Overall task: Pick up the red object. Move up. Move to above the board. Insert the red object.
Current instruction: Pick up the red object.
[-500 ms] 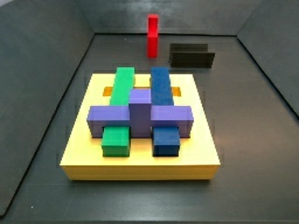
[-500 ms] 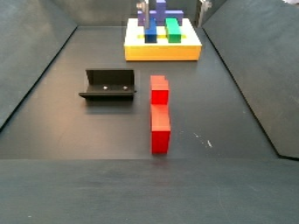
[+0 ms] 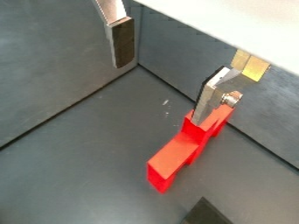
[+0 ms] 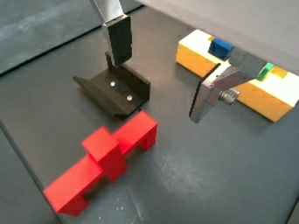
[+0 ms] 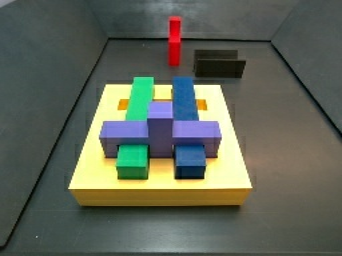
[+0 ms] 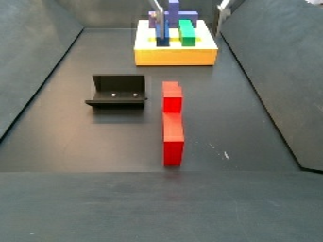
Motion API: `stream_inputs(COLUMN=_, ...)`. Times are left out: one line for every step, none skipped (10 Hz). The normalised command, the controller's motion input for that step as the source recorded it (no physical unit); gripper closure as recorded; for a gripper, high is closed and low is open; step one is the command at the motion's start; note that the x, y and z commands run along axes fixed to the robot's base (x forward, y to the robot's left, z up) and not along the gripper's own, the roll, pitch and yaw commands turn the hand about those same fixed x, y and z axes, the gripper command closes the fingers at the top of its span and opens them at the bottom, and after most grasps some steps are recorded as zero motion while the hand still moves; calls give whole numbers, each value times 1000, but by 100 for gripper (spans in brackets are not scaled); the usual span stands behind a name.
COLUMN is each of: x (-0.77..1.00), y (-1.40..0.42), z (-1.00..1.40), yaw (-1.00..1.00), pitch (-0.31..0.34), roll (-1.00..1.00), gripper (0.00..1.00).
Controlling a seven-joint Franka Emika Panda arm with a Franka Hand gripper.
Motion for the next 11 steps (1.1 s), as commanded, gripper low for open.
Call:
stream_inputs(x=414, y=286, z=-160, yaw=-626, pitch=87, roll=-63, gripper=0)
stream_inputs(x=231, y=89, z=0, yaw=-803, pitch=87, roll=-100, gripper=0)
stream_inputs(x=234, y=57, z=97, yaw=-820, pitch=64, roll=-121, gripper=0)
stream_inputs(x=251, y=43, z=146, yaw=-826, pitch=56, roll=-137, gripper=0)
stream_inputs(x=246, y=11, z=174, yaw=-840, pitch=51, roll=-151, gripper=0)
stream_inputs(x=251, y=0, z=174, yaw=-851, pitch=47, roll=-179, gripper=0)
stream_inputs(x=254, y=0, z=160, yaw=-854, pitch=47, roll=-199, gripper=0)
stream_inputs(x=254, y=0, z=149, yaw=-854, pitch=47, roll=-207, gripper=0)
stream_inputs(x=249, y=0, z=120, yaw=-854, pitch=54, roll=-213, gripper=0)
stream_inputs(x=237, y=0, z=111, yaw=-857, pitch=60, roll=-209, gripper=0)
stream_inputs(x=234, y=0, z=109, yaw=-857, pitch=60, roll=-207, gripper=0)
